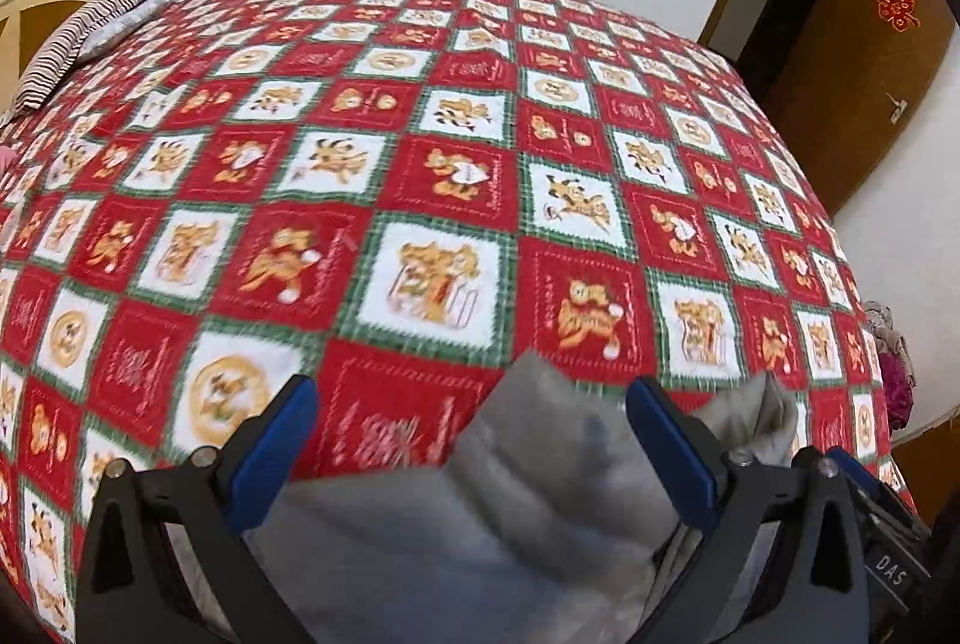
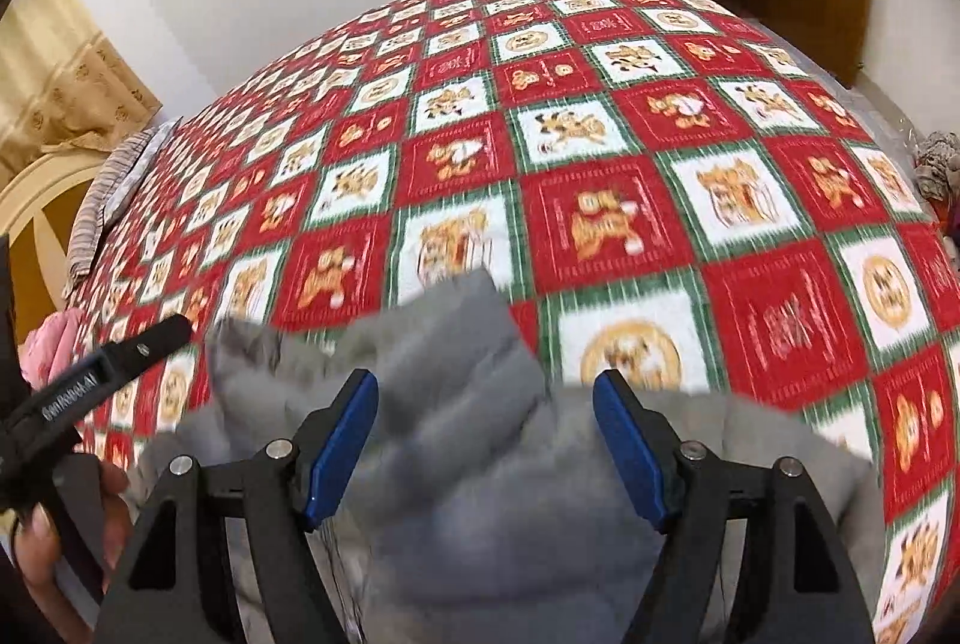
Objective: Fold large clothes
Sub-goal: 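Grasp the jacket hem with the left gripper while the right gripper grasps it too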
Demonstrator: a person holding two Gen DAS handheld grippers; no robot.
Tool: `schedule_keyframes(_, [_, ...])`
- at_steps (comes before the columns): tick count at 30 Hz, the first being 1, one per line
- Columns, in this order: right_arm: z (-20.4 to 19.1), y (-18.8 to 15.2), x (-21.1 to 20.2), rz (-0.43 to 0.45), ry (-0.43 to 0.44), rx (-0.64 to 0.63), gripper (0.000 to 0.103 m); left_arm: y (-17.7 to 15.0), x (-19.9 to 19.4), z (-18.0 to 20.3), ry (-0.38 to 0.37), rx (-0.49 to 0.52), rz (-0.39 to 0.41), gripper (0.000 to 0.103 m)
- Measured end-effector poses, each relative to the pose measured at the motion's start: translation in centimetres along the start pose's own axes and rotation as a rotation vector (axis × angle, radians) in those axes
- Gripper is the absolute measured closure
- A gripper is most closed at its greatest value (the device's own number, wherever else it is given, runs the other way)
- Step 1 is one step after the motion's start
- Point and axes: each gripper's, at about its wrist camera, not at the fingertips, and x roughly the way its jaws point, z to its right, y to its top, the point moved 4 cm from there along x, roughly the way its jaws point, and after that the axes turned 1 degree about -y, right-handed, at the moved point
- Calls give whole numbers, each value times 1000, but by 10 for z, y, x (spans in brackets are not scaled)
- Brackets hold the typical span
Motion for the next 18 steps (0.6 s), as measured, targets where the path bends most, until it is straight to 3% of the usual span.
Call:
schedule_keyframes(5, [-5, 25, 11, 17, -17, 10, 25, 6, 10, 15, 5, 57, 6, 0])
schedule_keyframes(8, [-15, 30, 33, -73, -31, -27, 25, -5, 16, 17, 11, 91, 1, 0])
schedule_keyframes(10, [-17, 21, 39, -106, -81, -81, 25, -12, 15, 16, 8, 105, -10, 5])
schedule_keyframes(11, [-17, 17, 39, -111, -74, -95, 27, -18, 13, 14, -17, 111, -12, 14])
schedule_keyframes(12, [-16, 13, 38, -115, -66, -105, 36, -22, 11, 12, -49, 115, -21, 26])
schedule_keyframes(13, [-14, 7, 36, -126, -57, -112, 63, -24, 10, 12, -69, 115, -28, 34])
schedule_keyframes(14, [-10, 3, 32, -132, -51, -108, 80, -30, 7, 10, -110, 114, -38, 49])
schedule_keyframes(18, [-3, -10, 7, -87, -35, -123, 90, -46, -8, 9, -172, 141, -45, 86])
